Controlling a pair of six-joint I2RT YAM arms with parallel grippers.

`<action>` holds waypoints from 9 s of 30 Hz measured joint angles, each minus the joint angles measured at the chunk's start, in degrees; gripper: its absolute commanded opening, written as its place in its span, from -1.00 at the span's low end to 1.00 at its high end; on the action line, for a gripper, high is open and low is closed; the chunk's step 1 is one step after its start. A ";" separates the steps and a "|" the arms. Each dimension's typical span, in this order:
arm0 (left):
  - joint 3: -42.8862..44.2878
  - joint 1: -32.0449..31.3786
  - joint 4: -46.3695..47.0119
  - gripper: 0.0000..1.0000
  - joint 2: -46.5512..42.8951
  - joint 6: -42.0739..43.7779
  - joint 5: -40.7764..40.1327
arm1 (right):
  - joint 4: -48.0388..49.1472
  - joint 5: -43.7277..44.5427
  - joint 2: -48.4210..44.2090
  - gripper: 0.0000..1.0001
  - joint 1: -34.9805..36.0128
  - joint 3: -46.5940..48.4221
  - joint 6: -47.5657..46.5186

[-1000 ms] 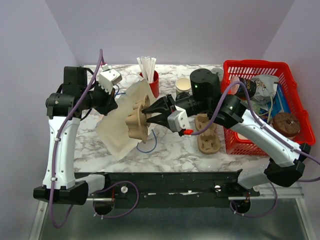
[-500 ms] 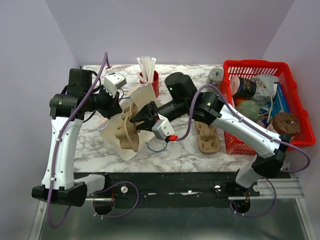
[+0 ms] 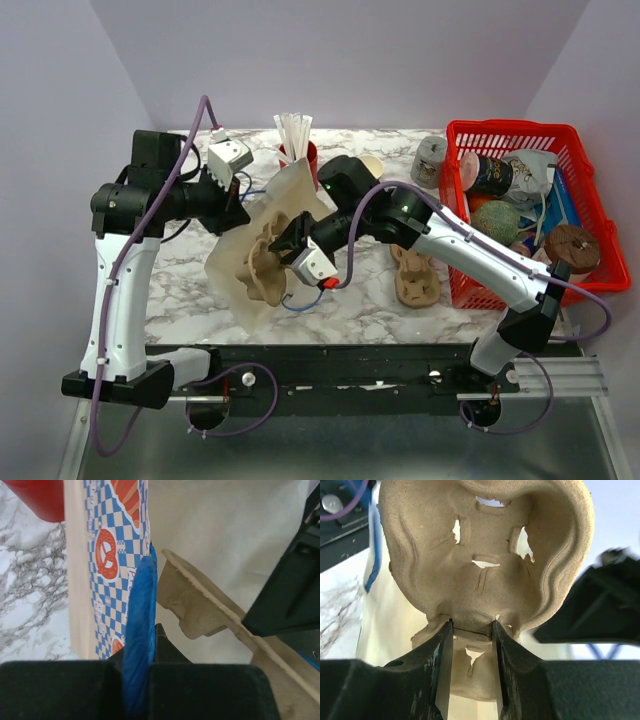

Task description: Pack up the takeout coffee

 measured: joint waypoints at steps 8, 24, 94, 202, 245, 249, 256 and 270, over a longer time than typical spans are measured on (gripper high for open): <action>3.98 -1.07 0.02 -1.00 0.94 -3.43 6.25 | -7.26 5.14 1.62 -0.99 0.70 6.58 0.46; -1.29 -6.58 0.02 -0.31 3.89 -4.15 2.99 | -25.44 11.91 12.90 -0.99 1.11 19.85 1.97; -3.23 -6.73 0.07 -1.00 7.06 10.12 -4.50 | -29.92 26.14 22.08 -0.99 0.46 20.24 9.09; -12.57 -9.38 1.07 -1.00 -2.97 23.76 -17.33 | 12.79 34.40 4.81 0.88 -28.83 0.09 62.90; -17.97 -9.38 2.29 -0.68 -6.84 20.81 -21.31 | 8.83 44.70 17.90 0.89 -31.89 -4.42 90.68; -17.97 -9.38 2.29 -0.68 -6.84 20.70 -21.31 | 8.83 44.61 17.90 0.89 -31.98 -4.42 90.68; -17.97 -9.38 2.29 -0.66 -6.84 20.63 -21.31 | 8.81 43.12 17.90 0.90 -32.02 -4.42 90.66; -17.97 -9.38 2.27 -0.64 -6.84 20.63 -21.55 | 8.79 41.81 17.90 0.99 -32.02 -4.39 89.53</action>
